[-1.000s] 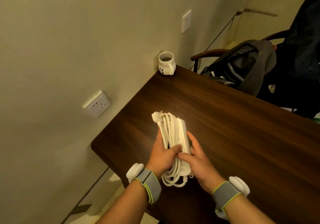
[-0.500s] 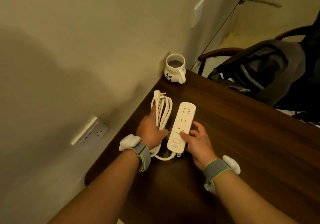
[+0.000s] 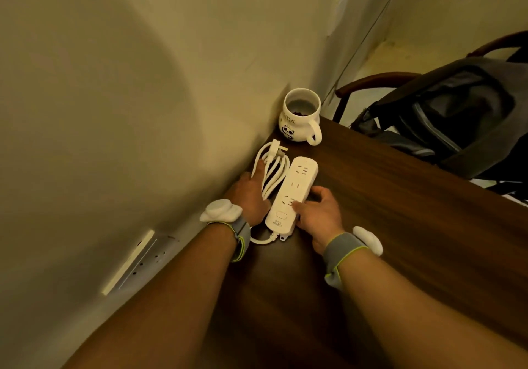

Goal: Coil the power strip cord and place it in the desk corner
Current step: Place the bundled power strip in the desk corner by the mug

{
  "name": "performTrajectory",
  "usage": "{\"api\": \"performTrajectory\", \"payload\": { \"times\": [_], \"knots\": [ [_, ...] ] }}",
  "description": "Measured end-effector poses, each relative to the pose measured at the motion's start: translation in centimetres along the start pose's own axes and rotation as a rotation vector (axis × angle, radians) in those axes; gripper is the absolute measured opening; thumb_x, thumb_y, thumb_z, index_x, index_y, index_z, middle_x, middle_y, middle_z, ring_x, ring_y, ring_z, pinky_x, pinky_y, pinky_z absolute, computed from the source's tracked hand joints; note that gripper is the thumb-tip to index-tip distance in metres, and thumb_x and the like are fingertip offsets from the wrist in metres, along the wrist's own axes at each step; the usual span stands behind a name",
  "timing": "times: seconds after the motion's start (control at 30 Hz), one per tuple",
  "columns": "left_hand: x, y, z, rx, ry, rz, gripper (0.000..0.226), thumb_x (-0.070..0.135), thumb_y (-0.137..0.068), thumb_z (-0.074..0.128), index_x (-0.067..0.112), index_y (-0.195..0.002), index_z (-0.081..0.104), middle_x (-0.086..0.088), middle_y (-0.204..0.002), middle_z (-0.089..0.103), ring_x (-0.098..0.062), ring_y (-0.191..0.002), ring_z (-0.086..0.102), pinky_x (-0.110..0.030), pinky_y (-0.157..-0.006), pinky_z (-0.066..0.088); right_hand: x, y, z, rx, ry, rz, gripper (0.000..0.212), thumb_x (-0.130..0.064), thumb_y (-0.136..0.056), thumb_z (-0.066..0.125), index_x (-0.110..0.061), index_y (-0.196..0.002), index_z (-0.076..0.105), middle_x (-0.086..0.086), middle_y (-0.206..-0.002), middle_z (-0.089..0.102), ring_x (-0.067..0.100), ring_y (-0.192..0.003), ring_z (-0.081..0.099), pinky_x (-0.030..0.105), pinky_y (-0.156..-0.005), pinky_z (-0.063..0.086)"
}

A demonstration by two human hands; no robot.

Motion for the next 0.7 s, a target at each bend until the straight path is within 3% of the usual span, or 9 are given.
{"api": "performTrajectory", "payload": {
  "times": [0.27, 0.4, 0.5, 0.7],
  "knots": [
    [-0.3, -1.0, -0.5, 0.029, -0.095, 0.077, 0.077, 0.040, -0.096, 0.045, 0.014, -0.156, 0.006, -0.014, -0.162, 0.018, -0.033, -0.145, 0.025, -0.042, -0.117, 0.025, -1.9, -0.5, 1.3, 0.055, 0.217, -0.100, 0.046, -0.003, -0.083, 0.063, -0.014, -0.127, 0.056, 0.006, -0.118, 0.068, 0.027, -0.109, 0.065, 0.048, -0.092, 0.054],
    [0.5, 0.3, -1.0, 0.166, -0.082, 0.218, 0.070, 0.031, -0.098, 0.042, 0.012, -0.156, 0.006, -0.012, -0.165, 0.009, -0.028, -0.150, 0.014, -0.034, -0.121, 0.015, -1.7, 0.1, 1.6, 0.025, 0.101, -0.103, 0.039, 0.001, -0.083, 0.059, -0.013, -0.118, 0.065, 0.006, -0.118, 0.070, 0.025, -0.104, 0.067, 0.047, -0.092, 0.054],
    [0.6, 0.6, -0.6, 0.106, -0.130, 0.307, 0.063, 0.022, -0.100, 0.037, 0.011, -0.155, 0.010, -0.007, -0.165, 0.007, -0.024, -0.152, 0.009, -0.029, -0.122, 0.010, -1.4, 0.8, 2.3, -0.014, -0.006, -0.087, 0.041, -0.001, -0.084, 0.058, -0.015, -0.121, 0.064, 0.004, -0.118, 0.070, 0.023, -0.101, 0.067, 0.045, -0.092, 0.054],
    [-0.3, -0.6, 0.0, 0.018, -0.241, 0.278, 0.064, 0.013, -0.099, 0.036, 0.011, -0.155, 0.004, -0.005, -0.166, -0.002, -0.023, -0.152, 0.000, -0.027, -0.121, 0.003, -1.7, 1.0, 3.2, -0.081, -0.087, -0.041, 0.050, 0.002, -0.087, 0.054, -0.012, -0.136, 0.052, 0.006, -0.128, 0.063, 0.019, -0.100, 0.060, 0.035, -0.089, 0.050]
  ]
}}
Point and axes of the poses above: each hand's wrist, its own y-axis away from the middle knuckle, its own z-axis out of the palm, x = y × z, the point moved 6 cm from there along -y, towards the middle knuckle
